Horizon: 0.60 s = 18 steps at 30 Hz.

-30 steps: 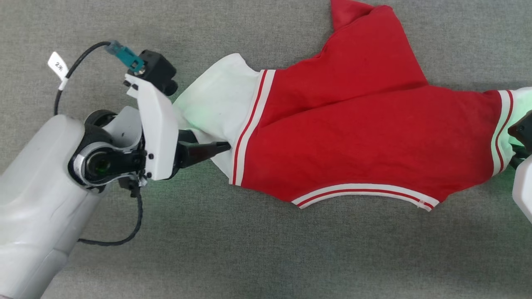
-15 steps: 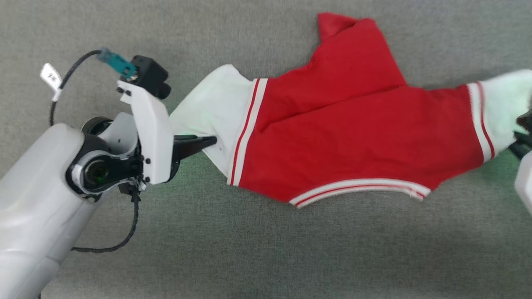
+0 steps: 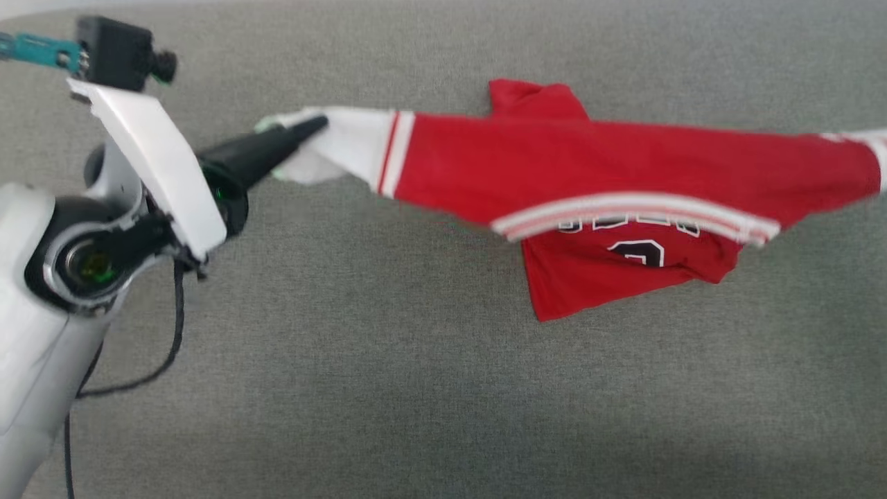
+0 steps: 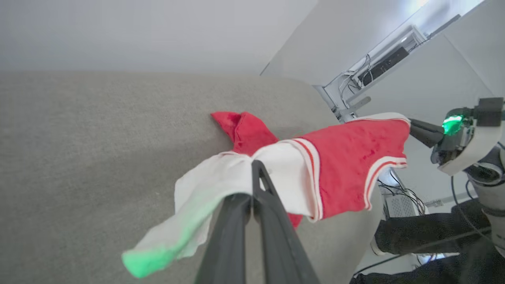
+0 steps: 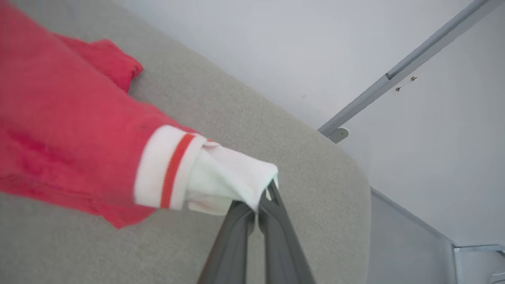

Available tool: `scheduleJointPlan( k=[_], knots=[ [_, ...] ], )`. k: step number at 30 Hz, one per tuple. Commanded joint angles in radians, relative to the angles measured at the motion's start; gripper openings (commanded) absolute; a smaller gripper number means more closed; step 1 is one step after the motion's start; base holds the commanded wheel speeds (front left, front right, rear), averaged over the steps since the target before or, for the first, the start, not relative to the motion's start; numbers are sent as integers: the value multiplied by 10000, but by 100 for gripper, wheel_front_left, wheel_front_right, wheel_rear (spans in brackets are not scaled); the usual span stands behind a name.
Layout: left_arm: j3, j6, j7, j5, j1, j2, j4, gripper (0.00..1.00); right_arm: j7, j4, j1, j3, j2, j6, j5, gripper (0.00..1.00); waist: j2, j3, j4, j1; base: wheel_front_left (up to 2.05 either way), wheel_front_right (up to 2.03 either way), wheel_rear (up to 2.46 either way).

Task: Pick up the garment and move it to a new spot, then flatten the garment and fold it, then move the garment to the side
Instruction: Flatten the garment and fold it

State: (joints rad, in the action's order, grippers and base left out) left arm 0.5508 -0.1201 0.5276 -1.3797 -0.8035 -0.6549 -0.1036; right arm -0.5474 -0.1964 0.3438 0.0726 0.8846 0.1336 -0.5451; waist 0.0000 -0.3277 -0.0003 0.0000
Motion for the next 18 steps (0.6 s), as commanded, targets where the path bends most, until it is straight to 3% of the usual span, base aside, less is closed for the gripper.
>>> scheduleJointPlan(
  k=[1,7,11,18],
  knots=[
    [-70,53,-216,203,-285,135,-189,0,86,156,406,-113,-420,-51,-89,0,0,-222,-24,0,0,0,0],
    [-739,579,-2074,1239,-2463,1311,-2305,0,382,1787,3790,-278,-2861,-50,311,0,0,-1172,-130,0,0,0,0],
    [-1116,969,-3456,2148,-4747,1812,-4115,0,740,3387,6685,-62,-3972,-51,1091,0,0,-1834,-324,0,0,0,0],
    [-1450,765,-5442,3199,-8700,2478,-6570,0,2339,6330,11064,-387,-4857,-51,2432,0,0,-2395,-463,0,0,0,0]
  ],
)
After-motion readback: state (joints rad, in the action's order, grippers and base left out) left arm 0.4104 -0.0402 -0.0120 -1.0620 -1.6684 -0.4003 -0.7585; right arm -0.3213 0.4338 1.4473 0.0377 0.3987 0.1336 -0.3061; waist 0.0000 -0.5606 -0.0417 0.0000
